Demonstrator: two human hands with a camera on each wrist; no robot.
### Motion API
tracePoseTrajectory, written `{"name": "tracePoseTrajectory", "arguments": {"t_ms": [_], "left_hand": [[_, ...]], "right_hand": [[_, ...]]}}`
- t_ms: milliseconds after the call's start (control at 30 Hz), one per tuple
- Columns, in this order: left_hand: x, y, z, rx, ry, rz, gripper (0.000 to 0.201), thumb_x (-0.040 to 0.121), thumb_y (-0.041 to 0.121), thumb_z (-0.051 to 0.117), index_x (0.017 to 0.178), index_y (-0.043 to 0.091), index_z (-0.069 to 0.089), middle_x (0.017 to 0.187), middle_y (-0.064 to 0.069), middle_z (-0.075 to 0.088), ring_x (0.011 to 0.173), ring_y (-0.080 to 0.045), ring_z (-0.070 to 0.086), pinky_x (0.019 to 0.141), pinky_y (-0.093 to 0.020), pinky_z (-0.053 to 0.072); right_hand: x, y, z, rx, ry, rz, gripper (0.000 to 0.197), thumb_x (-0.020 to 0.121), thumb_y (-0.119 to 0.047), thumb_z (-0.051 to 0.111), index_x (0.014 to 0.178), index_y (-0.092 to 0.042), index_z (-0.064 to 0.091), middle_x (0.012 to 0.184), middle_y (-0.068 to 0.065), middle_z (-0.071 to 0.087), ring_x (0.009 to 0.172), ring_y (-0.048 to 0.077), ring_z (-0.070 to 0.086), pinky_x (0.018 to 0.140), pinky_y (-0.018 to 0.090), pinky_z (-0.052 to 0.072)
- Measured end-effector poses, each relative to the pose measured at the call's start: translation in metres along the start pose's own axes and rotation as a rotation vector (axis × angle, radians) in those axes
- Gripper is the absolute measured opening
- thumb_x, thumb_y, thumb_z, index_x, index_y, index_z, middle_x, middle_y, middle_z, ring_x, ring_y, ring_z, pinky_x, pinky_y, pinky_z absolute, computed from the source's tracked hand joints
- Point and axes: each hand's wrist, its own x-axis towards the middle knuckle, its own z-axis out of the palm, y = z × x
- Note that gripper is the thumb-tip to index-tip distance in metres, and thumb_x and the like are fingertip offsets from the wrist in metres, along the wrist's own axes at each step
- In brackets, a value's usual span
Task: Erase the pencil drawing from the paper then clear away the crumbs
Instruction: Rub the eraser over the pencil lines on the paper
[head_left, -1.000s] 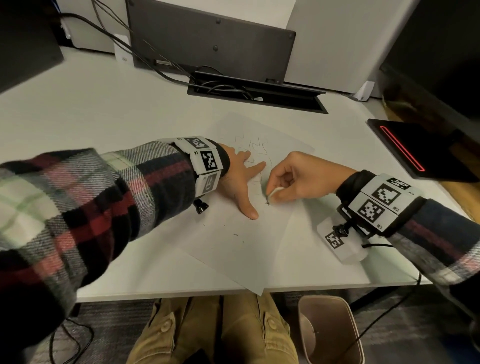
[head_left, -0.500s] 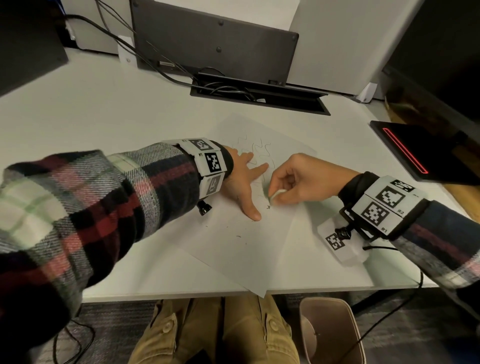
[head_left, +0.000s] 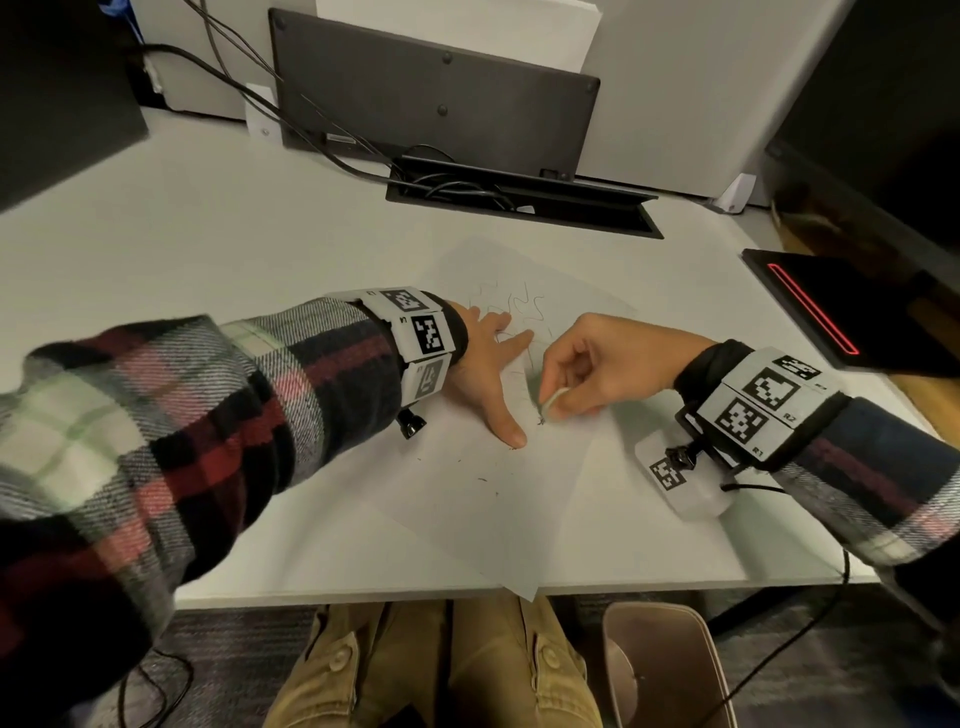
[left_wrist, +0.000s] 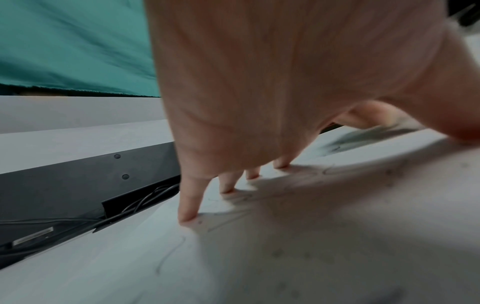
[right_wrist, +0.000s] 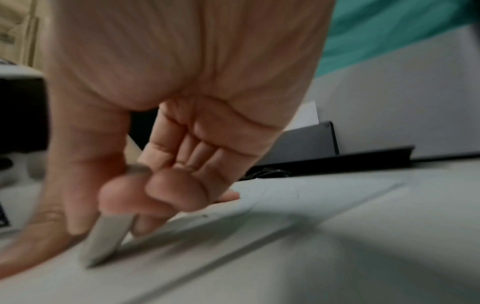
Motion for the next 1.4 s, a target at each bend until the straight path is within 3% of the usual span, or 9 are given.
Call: {"name": "tracePoseTrajectory", "arguments": {"t_ms": [200, 333, 467, 700, 833, 967, 1067, 1233, 1400], "left_hand": [[-0.001, 0.001, 0.000, 0.002, 0.000, 0.009, 0.121, 0.065, 0.075, 0.059, 0.145, 0.032, -0.021, 0.155, 0.002, -0.021, 0.143, -0.023, -0.016, 0.114, -0.047, 0.000], [-0.005, -0.009, -0.004, -0.038, 0.013, 0.055, 0.115, 0.073, 0.064, 0.062, 0.148, 0.024, -0.016, 0.156, 0.005, -0.017, 0.144, -0.015, -0.011, 0.115, -0.040, 0.003], [-0.003, -0.025, -0.004, -0.117, 0.019, 0.107, 0.111, 0.075, 0.055, 0.067, 0.149, 0.025, -0.010, 0.156, 0.011, -0.014, 0.143, -0.008, -0.007, 0.115, -0.033, 0.003], [0.002, -0.025, -0.002, -0.105, 0.004, 0.120, 0.109, 0.076, 0.056, 0.065, 0.149, 0.028, -0.012, 0.155, 0.012, -0.018, 0.143, -0.009, -0.011, 0.115, -0.036, 0.003], [0.005, -0.026, -0.001, -0.085, 0.006, 0.135, 0.112, 0.074, 0.058, 0.065, 0.149, 0.026, -0.013, 0.156, 0.011, -0.017, 0.144, -0.010, -0.009, 0.115, -0.037, 0.005], [0.003, -0.025, -0.002, -0.075, 0.009, 0.124, 0.110, 0.076, 0.057, 0.064, 0.149, 0.026, -0.012, 0.155, 0.010, -0.018, 0.144, -0.010, -0.009, 0.115, -0.037, 0.005], [0.002, -0.024, -0.002, -0.072, 0.012, 0.128, 0.111, 0.076, 0.057, 0.064, 0.149, 0.025, -0.013, 0.156, 0.009, -0.018, 0.144, -0.011, -0.009, 0.115, -0.037, 0.005], [0.001, -0.025, -0.002, -0.069, 0.026, 0.111, 0.109, 0.075, 0.059, 0.063, 0.149, 0.029, -0.012, 0.156, 0.008, -0.018, 0.144, -0.013, -0.010, 0.115, -0.039, 0.005], [-0.006, -0.032, -0.002, -0.060, 0.050, 0.008, 0.109, 0.067, 0.066, 0.066, 0.147, 0.042, -0.005, 0.155, 0.004, -0.004, 0.143, -0.023, 0.005, 0.112, -0.043, 0.018]], "right_hand": [[0.010, 0.005, -0.008, -0.173, 0.205, -0.027, 0.005, 0.080, -0.009, 0.068, 0.082, -0.013, 0.070, 0.069, -0.019, 0.061, 0.057, -0.010, 0.051, 0.058, 0.007, 0.040], [0.014, 0.008, -0.010, -0.141, 0.188, 0.006, 0.003, 0.079, -0.014, 0.071, 0.081, -0.014, 0.070, 0.063, -0.021, 0.064, 0.057, -0.007, 0.053, 0.059, 0.008, 0.041], [0.020, 0.002, -0.009, -0.043, 0.194, -0.025, 0.005, 0.078, -0.014, 0.073, 0.080, -0.013, 0.069, 0.069, 0.002, 0.068, 0.055, 0.005, 0.058, 0.059, 0.014, 0.048], [0.023, -0.009, -0.002, -0.029, 0.014, -0.023, 0.006, 0.077, -0.010, 0.074, 0.081, -0.012, 0.069, 0.059, -0.007, 0.066, 0.052, 0.008, 0.059, 0.056, 0.015, 0.048], [0.025, -0.008, -0.002, -0.090, 0.137, -0.044, 0.006, 0.078, -0.012, 0.072, 0.083, -0.011, 0.070, 0.074, 0.009, 0.070, 0.056, 0.008, 0.059, 0.057, 0.014, 0.047], [0.022, -0.010, 0.002, -0.047, 0.053, -0.036, 0.007, 0.078, -0.012, 0.074, 0.084, -0.012, 0.070, 0.066, -0.005, 0.067, 0.057, 0.009, 0.060, 0.057, 0.015, 0.047], [0.025, -0.007, -0.002, -0.115, 0.148, -0.041, 0.006, 0.078, -0.011, 0.072, 0.083, -0.015, 0.070, 0.067, -0.011, 0.064, 0.055, -0.001, 0.055, 0.059, 0.014, 0.046], [0.018, -0.010, 0.006, -0.029, 0.043, -0.028, 0.007, 0.077, -0.015, 0.074, 0.084, -0.014, 0.071, 0.067, 0.000, 0.067, 0.057, 0.009, 0.060, 0.059, 0.016, 0.049], [0.022, 0.001, -0.007, -0.066, 0.214, -0.053, 0.008, 0.077, -0.021, 0.074, 0.084, -0.018, 0.071, 0.079, -0.003, 0.066, 0.064, 0.004, 0.055, 0.069, 0.020, 0.046]]}}
